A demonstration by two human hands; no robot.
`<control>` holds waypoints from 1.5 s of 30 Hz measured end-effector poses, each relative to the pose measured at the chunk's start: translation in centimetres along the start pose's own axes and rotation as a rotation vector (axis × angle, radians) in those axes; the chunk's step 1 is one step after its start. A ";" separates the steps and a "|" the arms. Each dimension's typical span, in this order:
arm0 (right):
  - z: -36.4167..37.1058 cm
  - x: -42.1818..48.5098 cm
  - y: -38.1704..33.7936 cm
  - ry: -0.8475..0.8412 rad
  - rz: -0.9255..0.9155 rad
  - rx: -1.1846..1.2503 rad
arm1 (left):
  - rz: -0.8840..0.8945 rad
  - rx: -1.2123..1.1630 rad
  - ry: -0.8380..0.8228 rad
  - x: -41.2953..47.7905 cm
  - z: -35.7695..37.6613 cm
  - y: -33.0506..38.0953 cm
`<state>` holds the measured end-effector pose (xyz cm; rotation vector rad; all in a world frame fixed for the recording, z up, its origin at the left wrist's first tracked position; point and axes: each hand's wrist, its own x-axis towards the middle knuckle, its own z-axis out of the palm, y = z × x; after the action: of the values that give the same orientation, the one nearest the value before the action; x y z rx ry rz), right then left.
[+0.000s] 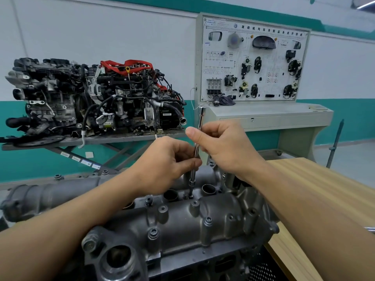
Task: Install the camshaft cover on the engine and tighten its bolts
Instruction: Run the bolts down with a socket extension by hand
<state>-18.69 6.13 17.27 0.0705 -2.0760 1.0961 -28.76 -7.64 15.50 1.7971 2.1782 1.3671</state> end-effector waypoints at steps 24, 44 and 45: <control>1.2 0.7 -3.5 -0.069 -0.176 -0.156 | 0.104 -0.043 0.111 -1.3 -2.4 1.8; 8.2 -1.1 -1.8 -0.030 -0.216 0.054 | 0.052 0.103 0.179 -5.9 -5.0 -0.6; 8.2 -1.1 -1.8 -0.030 -0.210 0.059 | 0.051 0.099 0.181 -5.9 -4.9 -0.6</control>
<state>-22.22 -1.25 15.04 0.3280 -2.0100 1.0327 -29.68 -15.32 15.23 1.8403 2.3424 1.5141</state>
